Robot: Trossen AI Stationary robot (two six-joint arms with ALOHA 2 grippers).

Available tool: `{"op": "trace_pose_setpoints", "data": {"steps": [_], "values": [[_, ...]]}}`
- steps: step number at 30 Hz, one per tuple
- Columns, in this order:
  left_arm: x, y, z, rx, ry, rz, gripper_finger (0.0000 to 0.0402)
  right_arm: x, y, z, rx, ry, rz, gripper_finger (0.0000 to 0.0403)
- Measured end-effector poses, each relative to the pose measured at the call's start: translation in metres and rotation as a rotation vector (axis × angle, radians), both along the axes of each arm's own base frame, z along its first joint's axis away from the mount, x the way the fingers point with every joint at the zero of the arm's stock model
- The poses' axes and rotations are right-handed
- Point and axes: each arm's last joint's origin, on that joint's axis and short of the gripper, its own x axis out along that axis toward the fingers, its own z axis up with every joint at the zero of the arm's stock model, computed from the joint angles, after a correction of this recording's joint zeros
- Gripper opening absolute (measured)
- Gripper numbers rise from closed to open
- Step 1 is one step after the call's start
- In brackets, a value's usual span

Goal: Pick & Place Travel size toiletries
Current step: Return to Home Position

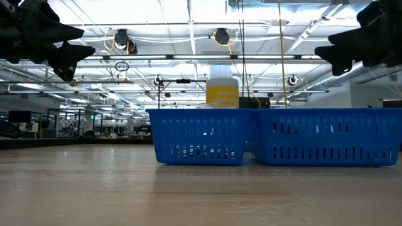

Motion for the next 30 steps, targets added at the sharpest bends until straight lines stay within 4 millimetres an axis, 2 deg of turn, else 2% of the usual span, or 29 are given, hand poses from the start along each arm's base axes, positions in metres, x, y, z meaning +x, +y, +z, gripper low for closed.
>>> {"op": "trace_pose_setpoints", "data": {"steps": [7, 30], "values": [[0.0, 0.0, 0.0, 0.0, 0.0, 0.0, 0.0196, 0.0, 0.0002, 0.0001, 0.111, 0.002, 0.014, 0.0208], [0.0, 0.0, 0.0, 0.0, 0.0, 0.0, 0.0196, -0.0001, 0.0001, 0.0018, 0.115, -0.016, 0.013, 0.0208]]}}
